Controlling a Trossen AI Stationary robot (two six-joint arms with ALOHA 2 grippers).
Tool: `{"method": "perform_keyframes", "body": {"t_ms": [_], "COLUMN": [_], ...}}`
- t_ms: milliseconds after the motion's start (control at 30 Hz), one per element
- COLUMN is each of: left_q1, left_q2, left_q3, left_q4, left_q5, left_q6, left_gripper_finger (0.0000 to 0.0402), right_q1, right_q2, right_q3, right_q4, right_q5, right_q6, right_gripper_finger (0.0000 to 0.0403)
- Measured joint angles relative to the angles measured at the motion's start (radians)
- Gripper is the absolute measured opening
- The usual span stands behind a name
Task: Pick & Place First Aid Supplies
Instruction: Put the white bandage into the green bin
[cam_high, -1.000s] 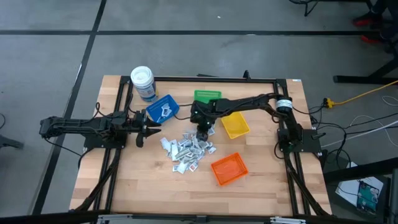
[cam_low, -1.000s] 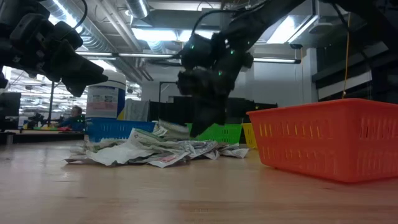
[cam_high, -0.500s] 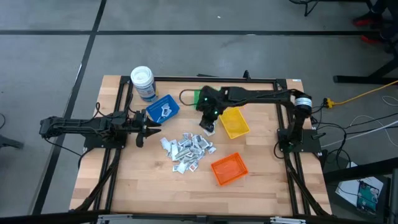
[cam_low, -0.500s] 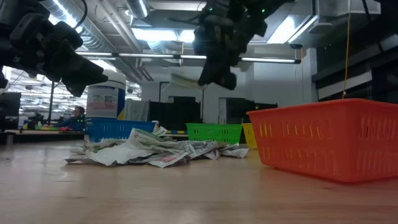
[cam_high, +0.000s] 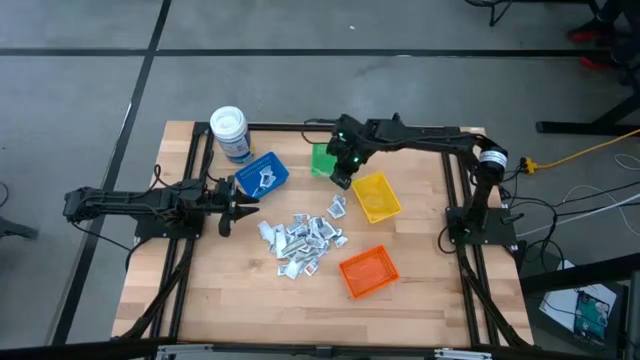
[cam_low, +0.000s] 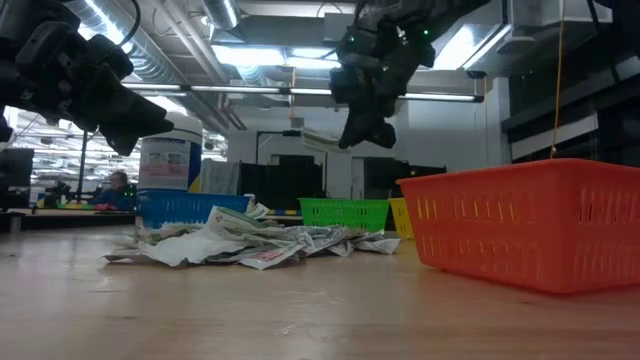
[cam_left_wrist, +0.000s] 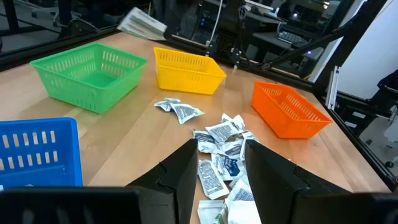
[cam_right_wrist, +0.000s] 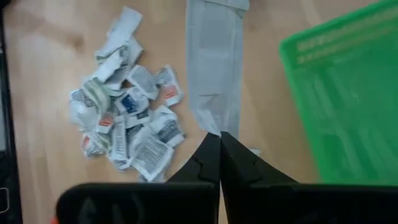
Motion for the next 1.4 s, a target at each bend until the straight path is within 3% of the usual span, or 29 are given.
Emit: {"method": "perform_keyframes", "body": {"t_ms": [367,867,1000,1233,1400], "left_q1": [0.000,0.000,0.000,0.000,0.000], "left_q2": [0.000,0.000,0.000,0.000,0.000], "left_q3": [0.000,0.000,0.000,0.000,0.000], "left_q4": [0.000,0.000,0.000,0.000,0.000], "left_q5": [0.000,0.000,0.000,0.000,0.000], "left_q6": [0.000,0.000,0.000,0.000,0.000], "left_gripper_finger": [0.0127,0.0127,0.0127,0.0127,0.0127], "right_q1": [-0.077,-0.086,-0.086,-0.086,-0.086], "right_q2": [0.000,0.000,0.000,0.001,0.001], "right_q3": [0.000,0.000,0.000,0.000,0.000], "right_q4": [-0.035,-0.030,-0.030,-0.031,-0.018], "right_q5": [0.230,0.238,0.238,0.237,0.155], "right_q6": [-0.093,-0.099,-0.098,-0.075,-0.022], "right_gripper_finger": [0.0003,0.0016,0.0046,0.0139,0.0175]}}
